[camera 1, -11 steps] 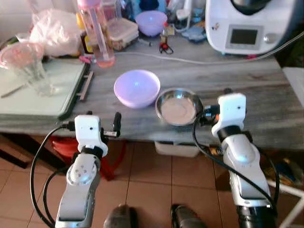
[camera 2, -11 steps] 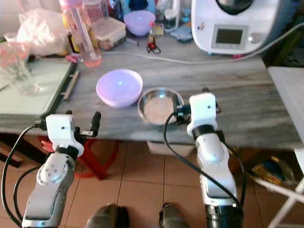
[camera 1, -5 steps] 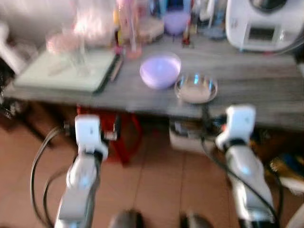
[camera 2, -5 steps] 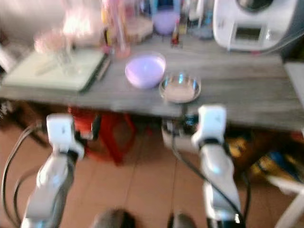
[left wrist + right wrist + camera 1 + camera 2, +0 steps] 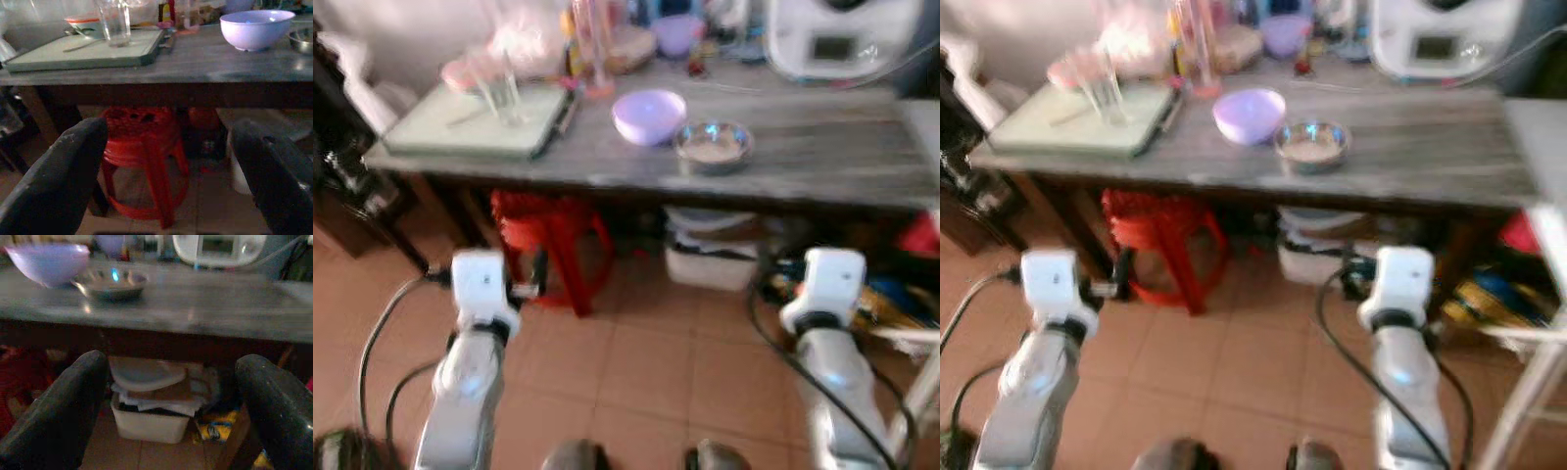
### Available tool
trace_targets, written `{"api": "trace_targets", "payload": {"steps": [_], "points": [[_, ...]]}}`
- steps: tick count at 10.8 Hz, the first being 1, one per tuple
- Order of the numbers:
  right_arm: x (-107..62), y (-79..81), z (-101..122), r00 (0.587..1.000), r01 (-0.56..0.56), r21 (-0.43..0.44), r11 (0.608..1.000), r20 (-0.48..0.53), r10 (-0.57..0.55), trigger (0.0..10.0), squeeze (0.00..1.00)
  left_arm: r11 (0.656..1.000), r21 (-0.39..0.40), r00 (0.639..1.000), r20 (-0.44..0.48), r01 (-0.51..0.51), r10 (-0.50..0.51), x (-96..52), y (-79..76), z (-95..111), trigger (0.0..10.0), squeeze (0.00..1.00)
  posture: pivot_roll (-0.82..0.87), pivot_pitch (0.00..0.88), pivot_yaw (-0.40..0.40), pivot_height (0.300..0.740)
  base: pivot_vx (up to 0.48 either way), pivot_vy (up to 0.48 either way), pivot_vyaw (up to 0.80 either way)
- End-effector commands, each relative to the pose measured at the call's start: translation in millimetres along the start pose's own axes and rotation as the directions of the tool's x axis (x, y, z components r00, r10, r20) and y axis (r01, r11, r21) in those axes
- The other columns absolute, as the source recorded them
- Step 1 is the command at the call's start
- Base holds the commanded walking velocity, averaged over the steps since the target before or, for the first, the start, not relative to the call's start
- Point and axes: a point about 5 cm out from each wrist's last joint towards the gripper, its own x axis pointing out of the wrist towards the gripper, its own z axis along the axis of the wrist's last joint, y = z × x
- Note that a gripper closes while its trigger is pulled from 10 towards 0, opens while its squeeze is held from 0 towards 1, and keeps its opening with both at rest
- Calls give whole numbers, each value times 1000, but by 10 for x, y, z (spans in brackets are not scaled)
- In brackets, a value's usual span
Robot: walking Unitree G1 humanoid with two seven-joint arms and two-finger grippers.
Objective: Setting the table
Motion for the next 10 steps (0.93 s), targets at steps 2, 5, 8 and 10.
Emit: {"api": "trace_targets", "payload": {"steps": [2,5,8,10], "points": [[-5,28,121,998,-37,13,999,61,36,10000,0,999,-20,999,21,48,-48,-15,-48,21,10000,0,-14,31,99,740,0,0,0],[-54,139,116,994,-101,16,995,54,100,10000,0,997,-51,998,6,62,-62,-88,-60,-11,10000,0,-8,40,94,740,0,-402,-800],[8,168,175,987,-137,7,991,83,136,10000,0,995,-60,997,21,74,-73,-71,-89,21,10000,0,-11,45,93,740,0,-480,-267],[65,185,231,982,-156,-4,988,105,156,10000,0,995,-56,996,34,87,-86,-36,-104,59,10000,0,-13,48,92,740,0,-480,0]]}}
